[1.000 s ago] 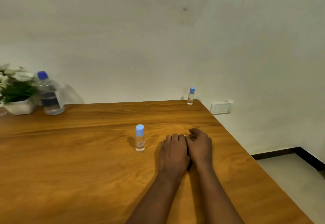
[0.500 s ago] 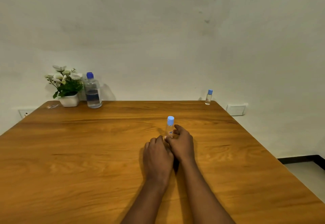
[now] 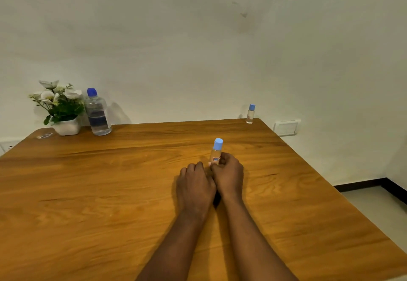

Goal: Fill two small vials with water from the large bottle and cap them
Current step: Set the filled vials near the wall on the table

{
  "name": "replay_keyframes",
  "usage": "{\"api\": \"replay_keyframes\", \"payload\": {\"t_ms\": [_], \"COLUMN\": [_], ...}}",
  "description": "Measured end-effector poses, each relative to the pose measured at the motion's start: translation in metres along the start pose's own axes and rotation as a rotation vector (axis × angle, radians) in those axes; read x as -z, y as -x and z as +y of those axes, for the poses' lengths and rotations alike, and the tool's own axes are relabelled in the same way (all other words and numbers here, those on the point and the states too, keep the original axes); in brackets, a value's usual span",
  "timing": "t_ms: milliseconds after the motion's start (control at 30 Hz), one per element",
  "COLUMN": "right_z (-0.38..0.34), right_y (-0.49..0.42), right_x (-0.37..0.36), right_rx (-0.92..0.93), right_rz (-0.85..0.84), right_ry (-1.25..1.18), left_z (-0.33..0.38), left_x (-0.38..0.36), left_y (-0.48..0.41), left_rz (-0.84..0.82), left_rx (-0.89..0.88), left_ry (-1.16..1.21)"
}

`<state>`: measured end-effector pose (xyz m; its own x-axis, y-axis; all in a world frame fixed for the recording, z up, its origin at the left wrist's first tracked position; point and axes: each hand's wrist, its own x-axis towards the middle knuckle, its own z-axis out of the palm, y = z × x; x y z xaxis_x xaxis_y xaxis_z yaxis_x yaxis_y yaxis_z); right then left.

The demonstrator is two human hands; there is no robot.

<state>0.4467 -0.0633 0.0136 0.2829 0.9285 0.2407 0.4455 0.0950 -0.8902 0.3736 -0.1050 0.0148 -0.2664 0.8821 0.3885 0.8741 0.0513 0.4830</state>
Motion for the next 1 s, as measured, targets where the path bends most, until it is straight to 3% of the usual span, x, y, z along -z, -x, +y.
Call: {"api": "replay_keyframes", "payload": {"t_ms": [367, 767, 1000], "right_z": [0.038, 0.073, 0.082], "right_y": [-0.1, -0.275, -0.31], "right_x": [0.028, -0.013, -0.027], "right_rx": [-0.042, 0.044, 0.07], "right_rz": [0.128, 0.146, 0.175], "right_ry": [0.104, 0.236, 0.313], "left_z": [0.049, 0.078, 0.084], "left_x": [-0.064, -0.161, -0.187], "left_y": [-0.071, -0.215, -0.255], "left_rz": [-0.107, 0.002, 0.041], "left_rx": [-0.176, -0.324, -0.354], "left_ry": [-0.13, -0.173, -0.156]}}
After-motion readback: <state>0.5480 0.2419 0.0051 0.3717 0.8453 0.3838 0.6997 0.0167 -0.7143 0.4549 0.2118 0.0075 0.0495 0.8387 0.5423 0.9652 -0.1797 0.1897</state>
